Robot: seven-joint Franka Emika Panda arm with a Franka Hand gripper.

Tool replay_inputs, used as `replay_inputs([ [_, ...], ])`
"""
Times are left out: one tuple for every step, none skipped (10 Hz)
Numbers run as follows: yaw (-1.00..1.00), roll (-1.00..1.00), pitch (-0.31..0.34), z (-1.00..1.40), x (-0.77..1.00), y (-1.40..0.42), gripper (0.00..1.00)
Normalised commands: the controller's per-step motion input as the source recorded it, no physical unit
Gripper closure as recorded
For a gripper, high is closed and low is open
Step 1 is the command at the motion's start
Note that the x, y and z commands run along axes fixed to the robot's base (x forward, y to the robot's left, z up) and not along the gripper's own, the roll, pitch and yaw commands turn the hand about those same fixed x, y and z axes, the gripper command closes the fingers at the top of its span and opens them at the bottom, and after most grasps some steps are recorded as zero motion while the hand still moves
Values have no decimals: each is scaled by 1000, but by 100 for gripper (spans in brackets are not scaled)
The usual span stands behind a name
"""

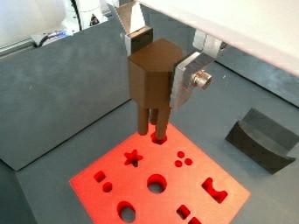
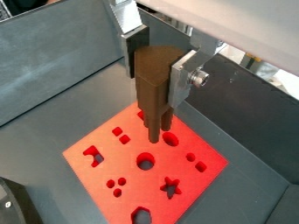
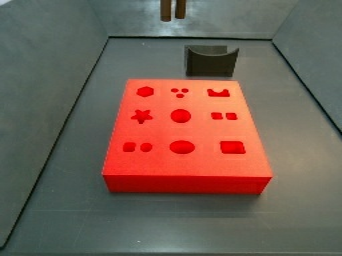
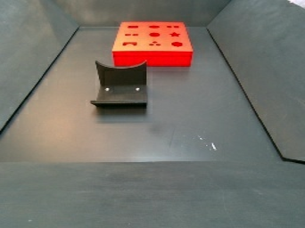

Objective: Insert the 3 prong object.

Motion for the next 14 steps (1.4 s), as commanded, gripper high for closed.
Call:
replay_inputs([
  [329,51,0,-57,246,186,100],
  [703,63,-9,-126,200,160,100],
  [863,51,0,-140,60,83,100],
  [1000,39,0,-194,0,14,100],
  [1000,19,-20,-269,-17,0,100],
  [1000,13,-30,-291,-23,0,100],
  [1000,49,-50,-243,0,3,100],
  [711,96,-94,-180,137,140,100],
  [240,146,-7,-106,329,534,100],
  [143,273,46,-183,551,443,100],
  [163,301,86,-280,497,417,100],
  [29,123,121,-303,206,180,100],
  [0,-4,0,0,0,0,100],
  [0,9,50,-306,-29,0,100],
])
